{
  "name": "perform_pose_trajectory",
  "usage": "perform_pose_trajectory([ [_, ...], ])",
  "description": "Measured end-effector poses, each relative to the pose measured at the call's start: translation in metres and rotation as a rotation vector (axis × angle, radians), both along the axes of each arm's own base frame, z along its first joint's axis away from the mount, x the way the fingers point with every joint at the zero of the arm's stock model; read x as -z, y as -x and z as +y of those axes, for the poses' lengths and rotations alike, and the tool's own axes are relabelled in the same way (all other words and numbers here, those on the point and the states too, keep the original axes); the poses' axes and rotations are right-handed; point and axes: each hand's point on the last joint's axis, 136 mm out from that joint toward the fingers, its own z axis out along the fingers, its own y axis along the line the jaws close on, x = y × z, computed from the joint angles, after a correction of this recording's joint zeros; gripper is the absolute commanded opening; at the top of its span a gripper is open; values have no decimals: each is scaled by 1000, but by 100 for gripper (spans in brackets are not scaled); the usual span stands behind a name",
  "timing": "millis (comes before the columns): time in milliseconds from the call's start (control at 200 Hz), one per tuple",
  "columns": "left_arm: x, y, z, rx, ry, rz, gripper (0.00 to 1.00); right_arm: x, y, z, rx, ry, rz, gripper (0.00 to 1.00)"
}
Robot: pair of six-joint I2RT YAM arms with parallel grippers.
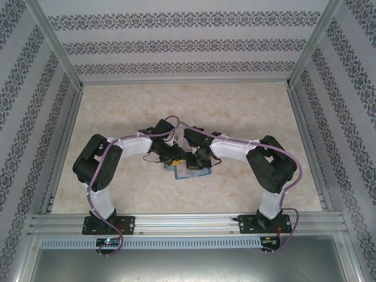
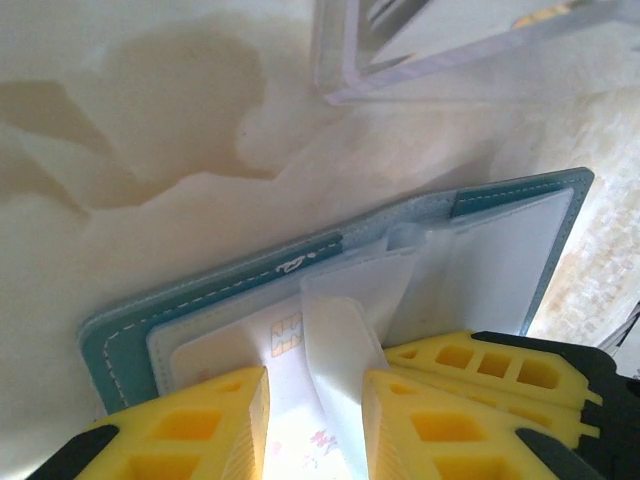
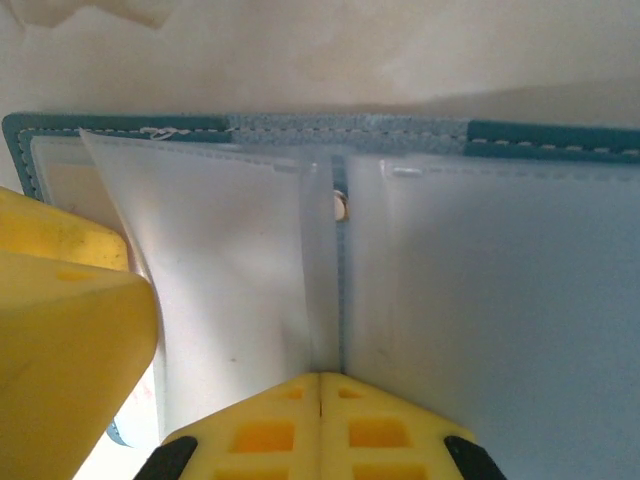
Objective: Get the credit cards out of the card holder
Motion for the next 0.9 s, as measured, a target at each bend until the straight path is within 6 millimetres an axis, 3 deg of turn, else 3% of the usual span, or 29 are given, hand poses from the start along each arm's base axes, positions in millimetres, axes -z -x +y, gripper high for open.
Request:
perform_pose_trajectory([
  [205,-1,-2,-4,-16,28,0,26,-1,0,0,0,-5,-5,0],
  [465,-4,-5,-7,-26,49,-6,23,-8,2,-3,11,-20,-19,9],
  [749,-17,-9,-20,-9,137,-21,27,-52,-13,-20,81,-98,-106,9],
  [899,-24,-8,-31,10,184,-30,31,-53,-18,-40,134,-95,-109,9],
])
